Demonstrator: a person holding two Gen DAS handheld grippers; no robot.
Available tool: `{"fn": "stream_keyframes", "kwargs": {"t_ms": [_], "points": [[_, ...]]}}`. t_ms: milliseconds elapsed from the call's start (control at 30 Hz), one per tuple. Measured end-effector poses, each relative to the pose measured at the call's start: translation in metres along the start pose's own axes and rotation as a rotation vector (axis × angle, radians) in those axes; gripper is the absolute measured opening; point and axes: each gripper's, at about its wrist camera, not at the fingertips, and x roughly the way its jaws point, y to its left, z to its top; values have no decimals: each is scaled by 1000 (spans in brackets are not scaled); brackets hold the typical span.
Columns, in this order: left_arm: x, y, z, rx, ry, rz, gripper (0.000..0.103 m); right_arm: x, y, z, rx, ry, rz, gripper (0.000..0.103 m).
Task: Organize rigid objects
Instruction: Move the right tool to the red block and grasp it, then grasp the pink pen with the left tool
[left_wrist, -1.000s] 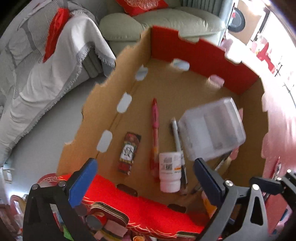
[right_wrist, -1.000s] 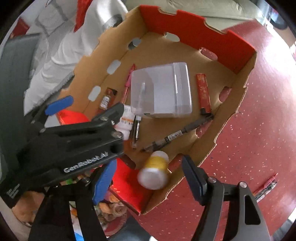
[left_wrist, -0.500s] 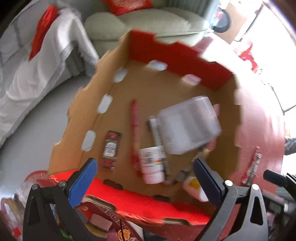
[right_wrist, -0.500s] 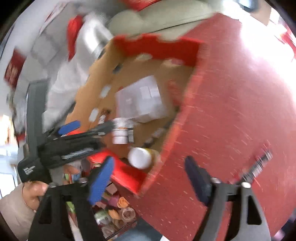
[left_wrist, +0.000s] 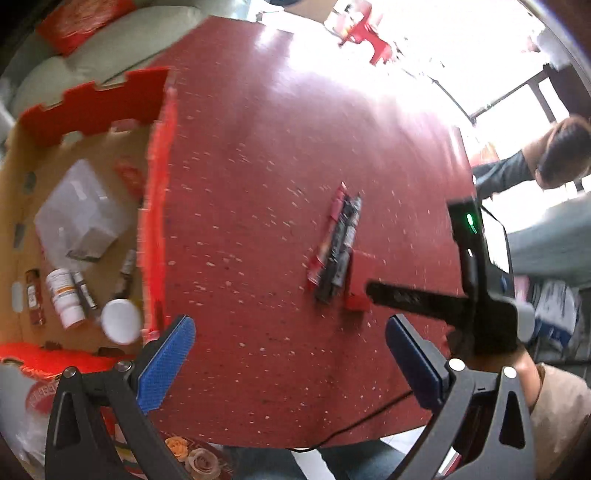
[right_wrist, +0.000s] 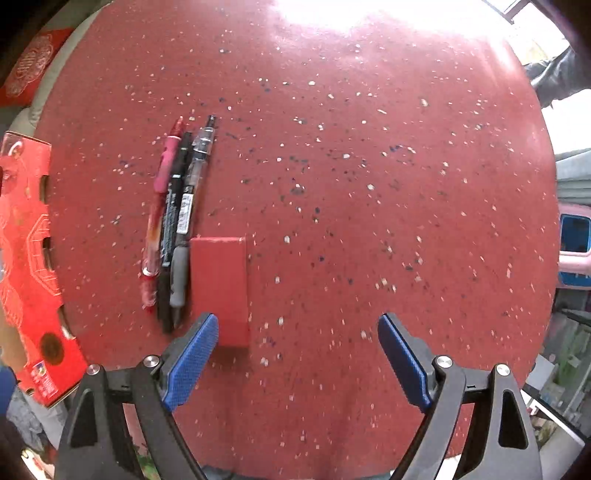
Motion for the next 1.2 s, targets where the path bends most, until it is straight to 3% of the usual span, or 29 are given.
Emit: {"fn": "stream_keyframes", "kwargs": {"t_ms": [300, 433, 533, 633, 667, 700, 900, 1000, 1067, 1200], "points": [[8, 1, 2, 2, 39, 63, 103, 13, 47, 19, -57, -11, 13, 89], [16, 4, 3, 7, 47, 90, 103, 15, 39, 23, -53, -10, -46, 89], [27, -2, 13, 25, 44, 119, 103, 13, 33, 23, -46, -14, -53, 83], [44, -13, 29, 49, 41, 149, 103, 6, 42, 19, -102, -27, -44, 62], [53, -18, 36, 63, 39, 172, 103, 2, 44, 20, -119, -35, -47, 39], [59, -21, 40, 71, 39, 187, 103, 0, 50, 23, -125, -22, -54, 36], [111, -34, 70, 122, 51, 283, 103, -6, 8, 13, -77, 11, -12, 36], [133, -39, 72, 200, 76, 324, 103, -14, -3, 11, -82, 12, 7, 36], [140, -38, 71, 228, 88, 320, 103, -17, -3, 13, -79, 12, 15, 36], [135, -32, 73, 225, 77, 355, 103, -15, -44, -2, -83, 6, 23, 36]]}}
